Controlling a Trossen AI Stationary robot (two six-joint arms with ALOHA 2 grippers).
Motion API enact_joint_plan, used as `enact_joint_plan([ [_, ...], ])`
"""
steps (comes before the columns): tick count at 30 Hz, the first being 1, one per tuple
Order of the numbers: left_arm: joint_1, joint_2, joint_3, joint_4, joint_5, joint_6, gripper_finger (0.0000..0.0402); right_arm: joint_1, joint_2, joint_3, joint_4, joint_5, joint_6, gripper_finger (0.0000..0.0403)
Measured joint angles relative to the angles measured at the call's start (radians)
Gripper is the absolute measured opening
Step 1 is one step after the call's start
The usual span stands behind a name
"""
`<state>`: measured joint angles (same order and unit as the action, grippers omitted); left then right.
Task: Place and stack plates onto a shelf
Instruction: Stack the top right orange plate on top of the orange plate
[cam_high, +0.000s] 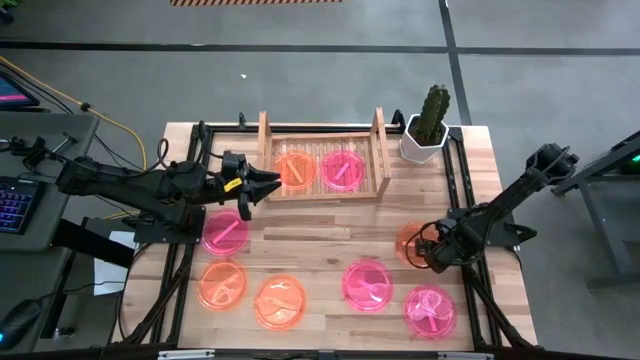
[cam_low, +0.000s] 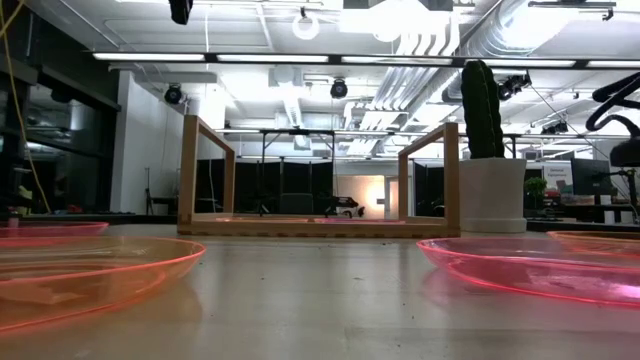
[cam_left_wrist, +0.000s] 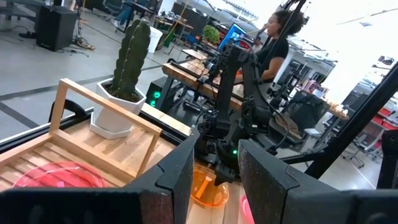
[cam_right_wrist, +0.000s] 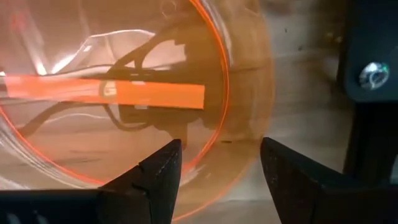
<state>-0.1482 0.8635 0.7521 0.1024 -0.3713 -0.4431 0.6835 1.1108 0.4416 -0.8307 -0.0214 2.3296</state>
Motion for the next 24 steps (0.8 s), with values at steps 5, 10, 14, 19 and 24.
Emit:
enact_joint_plan([
  [5,0.000,0.000,0.000,0.000,-0.005,0.000,0.0115,-0.026,0.002,0.000,-0.017,0.014,-0.014,0.0150],
  [10,0.000,0.000,0.000,0.000,-0.008,0.001,0.0115,-0.050,0.002,0.000,-0.032,0.027,-0.046,0.0037],
  [14,0.000,0.000,0.000,-0.007,-0.009,0.001,0.0115,-0.058,0.001,0.001,-0.033,0.041,-0.064,0.0016],
  [19,0.000,0.000,0.000,-0.009,-0.010,0.003,0.0115,-0.055,-0.009,0.023,-0.035,0.057,-0.095,0.0004],
  [24,0.000,0.000,0.000,-0.008,-0.029,0.027,0.0115,-0.055,-0.058,0.108,-0.121,0.134,-0.141,0.0001],
])
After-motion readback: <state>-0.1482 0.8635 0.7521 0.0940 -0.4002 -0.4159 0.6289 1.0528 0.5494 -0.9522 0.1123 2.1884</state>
